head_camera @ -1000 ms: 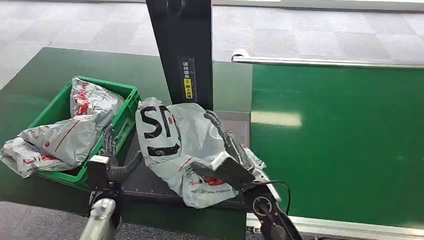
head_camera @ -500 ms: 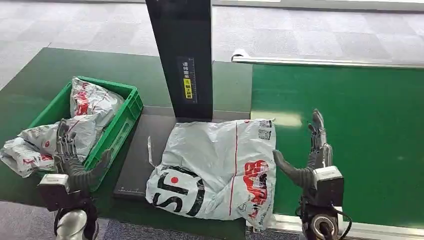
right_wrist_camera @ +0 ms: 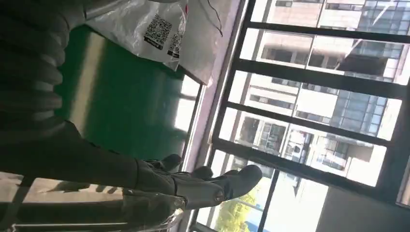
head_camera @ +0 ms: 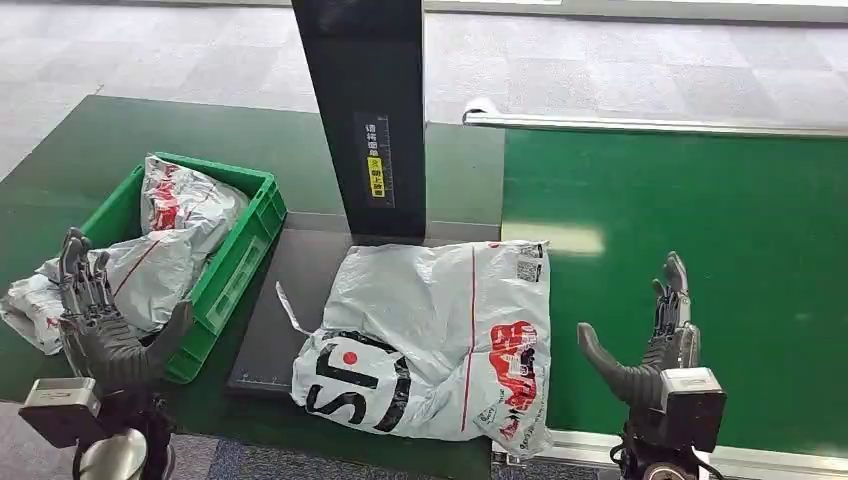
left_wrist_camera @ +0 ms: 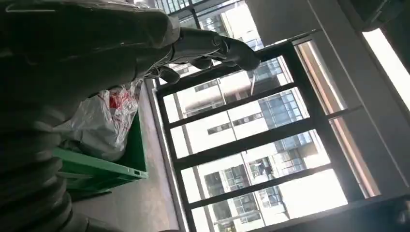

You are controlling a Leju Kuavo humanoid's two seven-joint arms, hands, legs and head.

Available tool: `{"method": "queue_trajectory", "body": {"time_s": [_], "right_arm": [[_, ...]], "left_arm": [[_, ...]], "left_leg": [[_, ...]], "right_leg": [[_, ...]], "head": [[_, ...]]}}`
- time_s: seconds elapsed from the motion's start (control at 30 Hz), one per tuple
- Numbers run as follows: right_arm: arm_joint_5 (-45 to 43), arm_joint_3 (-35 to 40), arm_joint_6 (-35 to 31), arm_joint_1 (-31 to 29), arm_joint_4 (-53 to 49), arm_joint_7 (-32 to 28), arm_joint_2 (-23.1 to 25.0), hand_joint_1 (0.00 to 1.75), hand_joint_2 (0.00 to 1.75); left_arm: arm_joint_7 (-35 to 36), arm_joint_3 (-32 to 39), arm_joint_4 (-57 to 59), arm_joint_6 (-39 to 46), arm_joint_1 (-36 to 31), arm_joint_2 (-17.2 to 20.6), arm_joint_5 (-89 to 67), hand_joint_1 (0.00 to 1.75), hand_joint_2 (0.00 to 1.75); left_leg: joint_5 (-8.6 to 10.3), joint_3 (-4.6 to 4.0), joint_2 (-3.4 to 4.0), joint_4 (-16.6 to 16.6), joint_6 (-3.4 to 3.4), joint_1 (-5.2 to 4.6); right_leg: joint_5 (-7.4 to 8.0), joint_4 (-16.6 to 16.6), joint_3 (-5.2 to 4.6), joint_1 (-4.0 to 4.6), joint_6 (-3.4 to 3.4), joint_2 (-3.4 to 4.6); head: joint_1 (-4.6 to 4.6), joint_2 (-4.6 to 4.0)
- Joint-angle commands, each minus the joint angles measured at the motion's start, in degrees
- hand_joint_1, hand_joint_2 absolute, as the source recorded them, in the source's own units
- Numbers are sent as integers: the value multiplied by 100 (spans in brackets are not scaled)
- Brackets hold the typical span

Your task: Moved the parcel from conveyor to table for the left to box.

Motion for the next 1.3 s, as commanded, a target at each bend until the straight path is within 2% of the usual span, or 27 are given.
{"method": "queue_trajectory", "body": {"time_s": [0.03,0.2,0.23,0.4,0.67,0.9,1.3], "right_arm": [[-25,-132,8,-12,40,-15,-41,0,175],[-25,-132,8,-12,40,-15,-41,0,175],[-43,-130,8,-23,48,-11,-36,0,175],[-203,9,-10,-209,289,-8,-103,0,175],[-202,281,100,-509,668,52,-86,0,175],[-270,494,134,-825,1044,82,-139,0,175],[-183,254,132,-564,671,214,13,0,175]], "left_arm": [[6,-111,1,-21,34,69,2,0,175],[6,-111,1,-21,34,69,2,0,175],[-5,-224,28,-142,53,176,-100,0,175],[322,-1386,130,-732,1,472,-1006,0,175],[717,-2790,1230,-767,-461,658,-2068,0,175],[985,-3508,2564,-236,-1113,513,-2799,0,175],[1626,-4309,4062,463,-1934,524,-4195,0,175]], "left_leg": [[-2,9,2,-3,3,-2],[-2,6,1,-3,2,-2],[-4,14,4,-5,5,-2],[0,10,-5,-4,6,-2],[4,17,-9,-12,3,-4],[6,22,-3,-14,6,-5],[4,24,-10,-12,5,-4]], "right_leg": [[-3,-3,9,0,-1,-6],[-2,-3,6,0,-1,-4],[-4,-6,15,1,-2,-7],[-2,-6,14,1,-1,-16],[-1,-11,22,-3,-2,-18],[5,-15,24,-3,0,-12],[0,-13,27,-2,-2,-22]], "head": [[0,0],[-2,0],[0,0],[0,0],[0,0],[-2,0],[-2,0]]}}
